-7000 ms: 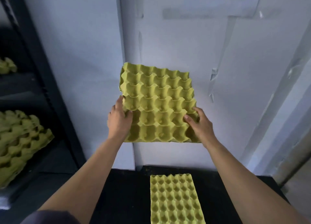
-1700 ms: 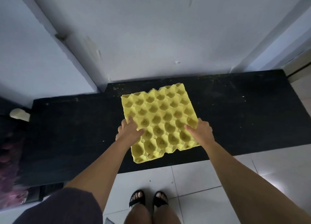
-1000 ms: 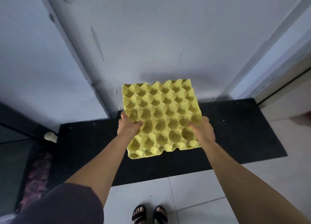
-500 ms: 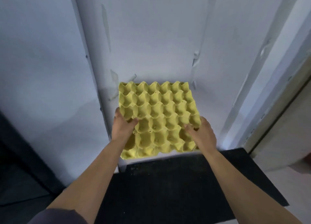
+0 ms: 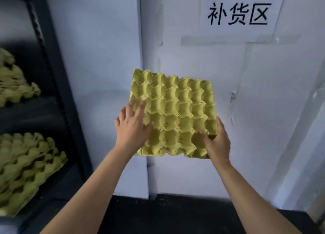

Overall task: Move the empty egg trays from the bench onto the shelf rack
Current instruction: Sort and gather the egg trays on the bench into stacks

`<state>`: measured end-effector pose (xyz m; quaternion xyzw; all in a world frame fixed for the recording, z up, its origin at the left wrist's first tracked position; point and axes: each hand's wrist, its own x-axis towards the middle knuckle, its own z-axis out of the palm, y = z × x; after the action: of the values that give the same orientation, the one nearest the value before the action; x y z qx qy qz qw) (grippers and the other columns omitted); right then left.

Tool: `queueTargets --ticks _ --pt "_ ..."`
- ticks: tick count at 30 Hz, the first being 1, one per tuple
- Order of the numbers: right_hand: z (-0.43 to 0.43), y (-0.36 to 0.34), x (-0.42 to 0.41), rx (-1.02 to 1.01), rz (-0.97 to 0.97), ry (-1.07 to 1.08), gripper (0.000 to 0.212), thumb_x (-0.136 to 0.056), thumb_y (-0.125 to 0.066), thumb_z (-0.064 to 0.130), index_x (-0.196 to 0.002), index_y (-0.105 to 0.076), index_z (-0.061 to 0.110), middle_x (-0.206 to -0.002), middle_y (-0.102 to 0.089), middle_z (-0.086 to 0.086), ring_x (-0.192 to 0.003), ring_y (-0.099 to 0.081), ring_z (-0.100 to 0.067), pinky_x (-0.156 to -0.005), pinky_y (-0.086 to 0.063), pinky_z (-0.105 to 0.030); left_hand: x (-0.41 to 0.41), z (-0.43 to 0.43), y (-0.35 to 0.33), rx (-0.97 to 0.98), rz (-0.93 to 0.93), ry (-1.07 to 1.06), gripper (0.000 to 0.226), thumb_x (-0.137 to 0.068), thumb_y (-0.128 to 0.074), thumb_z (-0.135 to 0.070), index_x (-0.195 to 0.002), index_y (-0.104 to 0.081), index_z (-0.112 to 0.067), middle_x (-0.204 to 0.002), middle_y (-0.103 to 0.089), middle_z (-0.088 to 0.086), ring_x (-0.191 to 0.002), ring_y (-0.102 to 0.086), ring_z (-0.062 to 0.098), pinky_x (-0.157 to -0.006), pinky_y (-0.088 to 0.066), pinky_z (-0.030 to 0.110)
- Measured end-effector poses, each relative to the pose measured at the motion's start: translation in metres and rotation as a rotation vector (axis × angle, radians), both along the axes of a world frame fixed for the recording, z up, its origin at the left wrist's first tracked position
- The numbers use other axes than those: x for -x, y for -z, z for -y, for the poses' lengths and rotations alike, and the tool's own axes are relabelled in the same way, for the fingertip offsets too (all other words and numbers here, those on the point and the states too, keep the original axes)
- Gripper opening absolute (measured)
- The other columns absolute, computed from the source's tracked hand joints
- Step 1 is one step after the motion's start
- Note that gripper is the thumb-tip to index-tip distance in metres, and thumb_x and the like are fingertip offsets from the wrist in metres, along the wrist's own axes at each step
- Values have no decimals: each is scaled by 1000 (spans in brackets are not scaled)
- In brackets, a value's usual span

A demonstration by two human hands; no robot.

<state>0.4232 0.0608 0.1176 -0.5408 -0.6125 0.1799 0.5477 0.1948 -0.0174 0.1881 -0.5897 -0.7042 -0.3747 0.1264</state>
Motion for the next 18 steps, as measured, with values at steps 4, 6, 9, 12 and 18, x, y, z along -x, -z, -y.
queueTargets --ticks 4,6,9,12,18 --pt "17 -13 20 -48 -92 -93 76 -80 -71 42 -144 -32 29 -135 -51 0 -123 -48 -21 -97 -37 -34 -5 56 8 -42 -419 -38 49 -78 -53 -50 -124 -54 -32 -138 -44 6 -130 -27 29 -101 -22 53" --pt "35 -22 39 -56 -120 -179 76 -80 -71 42 -144 -32 29 -136 -50 1 -124 -47 -20 -98 -36 -33 -4 87 10 71 -541 -90 56 -75 -42 -61 -123 -53 -35 -135 -48 5 -128 -32 28 -100 -24 56" --pt "62 -34 75 -89 -131 -300 77 -79 -72 42 -144 -32 29 -134 -51 0 -121 -49 -18 -97 -38 -33 13 133 6 196 -587 -172 69 -67 -58 -67 -129 -47 -36 -141 -41 8 -130 -37 30 -103 -20 60" --pt "90 -44 114 -113 -154 -422 77 -79 -72 40 -144 -33 27 -136 -51 1 -124 -47 -18 -96 -36 -30 33 177 -3 173 -630 -306 81 -51 -80 -55 -123 -49 -35 -135 -47 9 -122 -48 30 -100 -26 60" --pt "150 -62 193 -107 -172 -608 77 -81 -70 41 -145 -30 28 -133 -49 0 -118 -49 -16 -89 -35 -25 80 250 -22 156 -688 -491 70 -55 -79 -47 -113 -43 -31 -113 -61 -1 -100 -61 27 -92 -35 57"
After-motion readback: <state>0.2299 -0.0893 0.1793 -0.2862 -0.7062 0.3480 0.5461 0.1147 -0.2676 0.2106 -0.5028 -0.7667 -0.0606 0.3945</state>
